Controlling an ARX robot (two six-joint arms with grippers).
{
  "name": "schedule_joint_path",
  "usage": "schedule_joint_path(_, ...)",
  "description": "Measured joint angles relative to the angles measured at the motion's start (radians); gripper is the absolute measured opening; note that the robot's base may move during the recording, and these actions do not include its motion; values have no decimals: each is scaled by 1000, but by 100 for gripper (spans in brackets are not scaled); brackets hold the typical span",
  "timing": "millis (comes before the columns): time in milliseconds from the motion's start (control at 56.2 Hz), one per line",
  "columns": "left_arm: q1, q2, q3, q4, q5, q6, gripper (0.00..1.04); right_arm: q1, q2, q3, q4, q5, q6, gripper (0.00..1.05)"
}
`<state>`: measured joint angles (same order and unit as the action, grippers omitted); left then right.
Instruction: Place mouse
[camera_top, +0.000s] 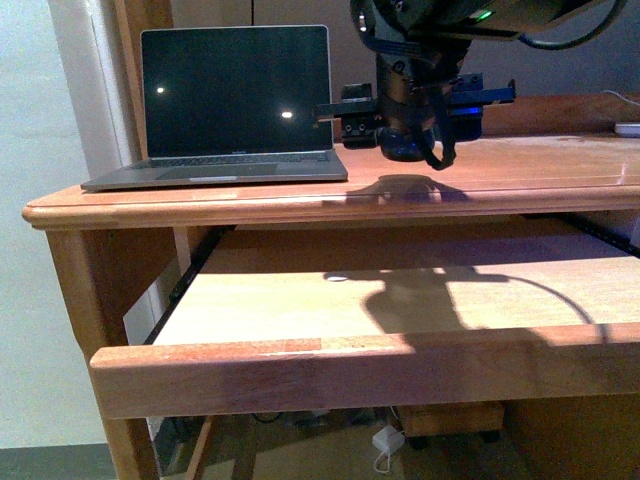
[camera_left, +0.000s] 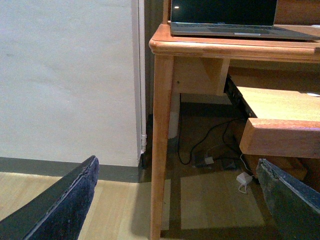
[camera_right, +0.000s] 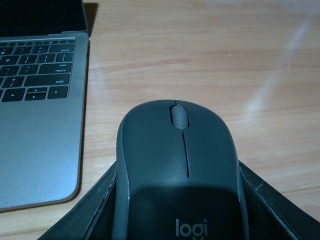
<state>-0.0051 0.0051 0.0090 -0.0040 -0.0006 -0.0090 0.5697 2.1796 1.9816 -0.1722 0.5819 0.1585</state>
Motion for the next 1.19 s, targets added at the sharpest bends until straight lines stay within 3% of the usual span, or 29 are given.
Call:
schedule_joint_path(124,0,0,0,0,0,0,97,10,56,31,5,6,-1,58)
schedule_joint_path(427,0,0,0,0,0,0,97,-5,74,23,97,11,-4,99)
schedule_joint_path(676,0,0,0,0,0,0,97,-56,-38,-167,233,-59,16,97)
schedule_joint_path(800,0,0,0,0,0,0,97,-124,-213,-354,350,-154,37,97)
schedule_joint_path(907,0,0,0,0,0,0,97,-198,-445,-599,459,-303,45,97)
schedule_joint_path(1191,0,0,0,0,0,0,97,-317,-856,-1122,554,-629,36,97)
